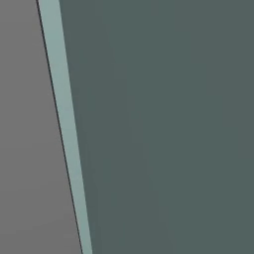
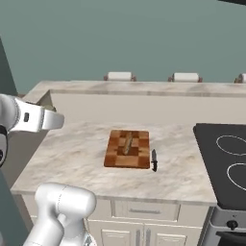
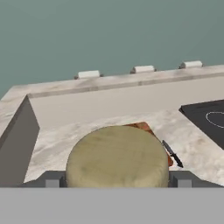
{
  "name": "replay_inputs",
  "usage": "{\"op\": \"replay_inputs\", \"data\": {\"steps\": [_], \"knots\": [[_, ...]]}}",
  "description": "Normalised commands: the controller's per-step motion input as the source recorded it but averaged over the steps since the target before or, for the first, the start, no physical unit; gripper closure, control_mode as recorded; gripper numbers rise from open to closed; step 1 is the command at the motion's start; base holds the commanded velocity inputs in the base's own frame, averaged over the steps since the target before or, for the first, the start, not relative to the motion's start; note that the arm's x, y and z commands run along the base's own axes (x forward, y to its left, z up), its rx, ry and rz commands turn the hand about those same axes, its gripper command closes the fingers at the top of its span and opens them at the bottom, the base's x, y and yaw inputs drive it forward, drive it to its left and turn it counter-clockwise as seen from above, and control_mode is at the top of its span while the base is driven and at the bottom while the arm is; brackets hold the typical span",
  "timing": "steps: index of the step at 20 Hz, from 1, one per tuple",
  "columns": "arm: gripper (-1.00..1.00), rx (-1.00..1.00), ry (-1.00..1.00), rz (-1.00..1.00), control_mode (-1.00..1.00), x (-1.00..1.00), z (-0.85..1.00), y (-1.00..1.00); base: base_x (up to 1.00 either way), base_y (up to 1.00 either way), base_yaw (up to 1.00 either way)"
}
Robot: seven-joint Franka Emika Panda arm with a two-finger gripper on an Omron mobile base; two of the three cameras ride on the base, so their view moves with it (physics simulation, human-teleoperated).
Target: Retrieve the sausage and cheese from the fridge and place them on the cutting board on the counter.
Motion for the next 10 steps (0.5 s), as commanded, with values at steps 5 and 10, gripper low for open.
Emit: {"op": "replay_inputs", "data": {"steps": [5, 10], "knots": [[1.0, 0.0, 0.37, -0.01, -1.0, 0.81, -0.12, -0.07, 0.0, 0.0, 0.0], [1.0, 0.0, 0.44, 0.0, -1.0, 0.98, -0.05, -0.27, 0.0, 0.0, 0.0]]}}
